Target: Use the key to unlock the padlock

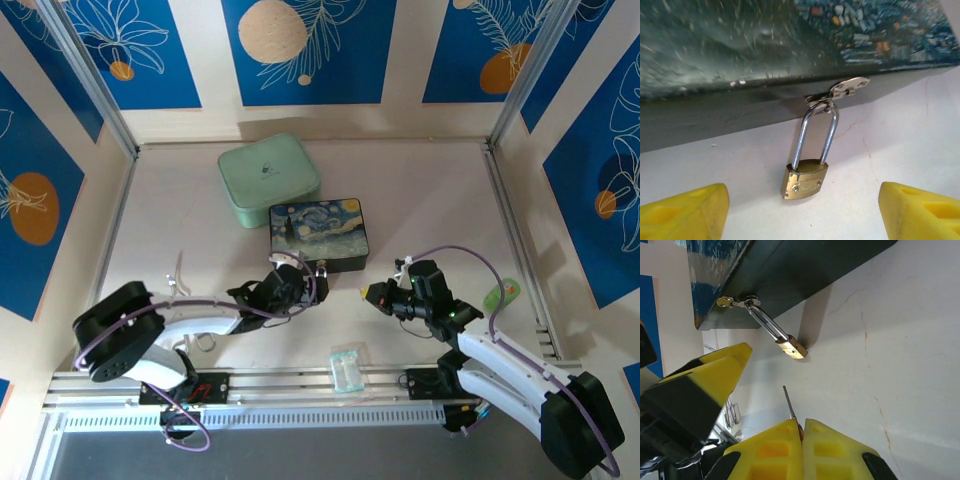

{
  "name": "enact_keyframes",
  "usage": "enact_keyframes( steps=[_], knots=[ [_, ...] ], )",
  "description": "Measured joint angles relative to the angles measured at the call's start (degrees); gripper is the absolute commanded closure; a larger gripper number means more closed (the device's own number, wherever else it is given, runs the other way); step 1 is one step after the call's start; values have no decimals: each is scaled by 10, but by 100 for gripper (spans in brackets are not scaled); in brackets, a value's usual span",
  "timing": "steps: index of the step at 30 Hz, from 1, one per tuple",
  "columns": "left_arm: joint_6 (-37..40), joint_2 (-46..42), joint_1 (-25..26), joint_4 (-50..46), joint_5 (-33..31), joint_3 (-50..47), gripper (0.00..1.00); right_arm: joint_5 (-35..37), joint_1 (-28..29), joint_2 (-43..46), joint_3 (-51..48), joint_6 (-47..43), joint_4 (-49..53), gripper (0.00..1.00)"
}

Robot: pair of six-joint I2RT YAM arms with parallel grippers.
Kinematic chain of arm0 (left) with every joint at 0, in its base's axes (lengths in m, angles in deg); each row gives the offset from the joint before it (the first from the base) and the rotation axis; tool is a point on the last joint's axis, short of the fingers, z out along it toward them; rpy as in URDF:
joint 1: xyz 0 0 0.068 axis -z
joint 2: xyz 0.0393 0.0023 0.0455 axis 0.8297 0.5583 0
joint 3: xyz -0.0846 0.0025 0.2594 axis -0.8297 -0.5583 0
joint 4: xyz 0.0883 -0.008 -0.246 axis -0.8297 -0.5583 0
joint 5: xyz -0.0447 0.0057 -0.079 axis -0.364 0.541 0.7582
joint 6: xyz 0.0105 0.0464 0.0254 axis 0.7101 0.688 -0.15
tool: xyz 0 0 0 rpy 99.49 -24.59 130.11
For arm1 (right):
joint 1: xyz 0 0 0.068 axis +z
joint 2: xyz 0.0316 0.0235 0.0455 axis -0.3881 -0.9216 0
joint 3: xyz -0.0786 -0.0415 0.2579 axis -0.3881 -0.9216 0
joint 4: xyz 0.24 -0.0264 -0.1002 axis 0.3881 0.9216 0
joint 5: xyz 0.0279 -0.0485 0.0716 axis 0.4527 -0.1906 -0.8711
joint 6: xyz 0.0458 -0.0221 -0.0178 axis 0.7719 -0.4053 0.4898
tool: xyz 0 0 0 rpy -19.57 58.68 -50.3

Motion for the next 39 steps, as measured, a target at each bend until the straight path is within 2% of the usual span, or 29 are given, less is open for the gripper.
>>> enact_keyframes(
  steps=[6,15,18,20,21,23,25,29,39],
  knots=[
    [29,80,-8,50,36,16,41,-2,-2,9,0,0,26,100],
    [22,104,1,80,44,34,75,-2,-4,18,-8,4,26,100],
    [20,104,7,75,36,35,72,-2,-4,6,-8,5,18,100],
    [14,104,9,60,26,39,57,-2,-4,-10,-8,6,10,100],
    [10,104,10,49,21,43,52,-3,-4,-20,-8,7,4,100],
    [5,108,10,35,10,51,45,-4,-3,-40,-8,9,-10,100],
    [3,115,13,34,0,57,43,-5,-2,-58,-8,10,-22,100],
    [4,137,26,31,-10,72,46,-7,1,-82,-8,11,-42,100],
    [-19,166,46,0,-25,112,81,-9,4,-103,-13,24,-86,100]
  ],
)
